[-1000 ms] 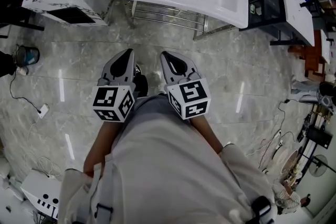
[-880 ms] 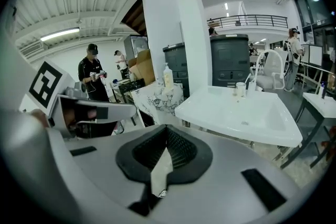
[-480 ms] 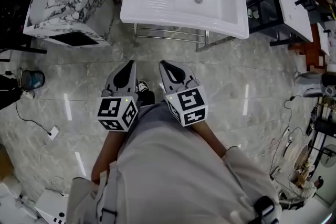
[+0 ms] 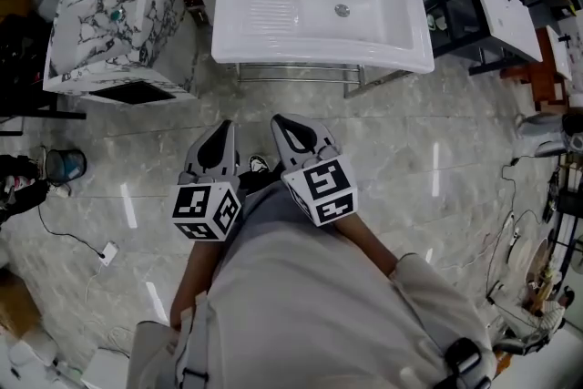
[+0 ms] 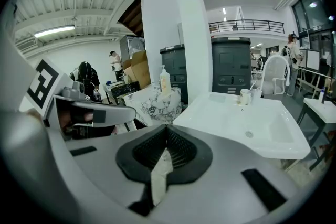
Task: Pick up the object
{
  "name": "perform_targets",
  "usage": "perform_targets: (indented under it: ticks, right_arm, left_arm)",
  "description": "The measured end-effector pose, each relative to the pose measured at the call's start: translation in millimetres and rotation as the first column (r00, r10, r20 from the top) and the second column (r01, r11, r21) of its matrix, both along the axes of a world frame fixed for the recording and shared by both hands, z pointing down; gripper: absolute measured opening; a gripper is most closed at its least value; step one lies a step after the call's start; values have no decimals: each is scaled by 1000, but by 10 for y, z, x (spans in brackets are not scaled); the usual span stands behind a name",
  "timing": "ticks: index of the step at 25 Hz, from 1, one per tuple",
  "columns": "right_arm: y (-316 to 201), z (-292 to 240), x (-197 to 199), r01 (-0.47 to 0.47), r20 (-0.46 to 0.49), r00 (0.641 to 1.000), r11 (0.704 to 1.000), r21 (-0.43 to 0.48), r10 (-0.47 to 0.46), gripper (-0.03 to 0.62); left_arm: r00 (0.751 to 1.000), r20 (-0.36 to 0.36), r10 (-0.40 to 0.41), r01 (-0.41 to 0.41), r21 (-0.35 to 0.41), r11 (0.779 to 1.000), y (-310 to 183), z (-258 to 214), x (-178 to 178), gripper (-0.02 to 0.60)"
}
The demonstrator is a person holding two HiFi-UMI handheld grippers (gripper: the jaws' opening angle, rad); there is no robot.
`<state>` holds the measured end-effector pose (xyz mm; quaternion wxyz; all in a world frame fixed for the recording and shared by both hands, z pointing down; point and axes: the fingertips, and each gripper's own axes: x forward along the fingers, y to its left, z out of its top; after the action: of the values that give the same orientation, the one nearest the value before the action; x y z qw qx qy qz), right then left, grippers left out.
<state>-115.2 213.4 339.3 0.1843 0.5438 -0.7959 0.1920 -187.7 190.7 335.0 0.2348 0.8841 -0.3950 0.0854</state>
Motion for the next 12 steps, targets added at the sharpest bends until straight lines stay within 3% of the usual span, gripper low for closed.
perform_targets:
  ticks: [12]
  right_arm:
    - [-235, -8, 85, -9, 3, 1000, 1000, 6, 9, 11]
  left_arm:
    - [1000, 5, 1, -1, -2, 1000, -211, 4, 48, 0]
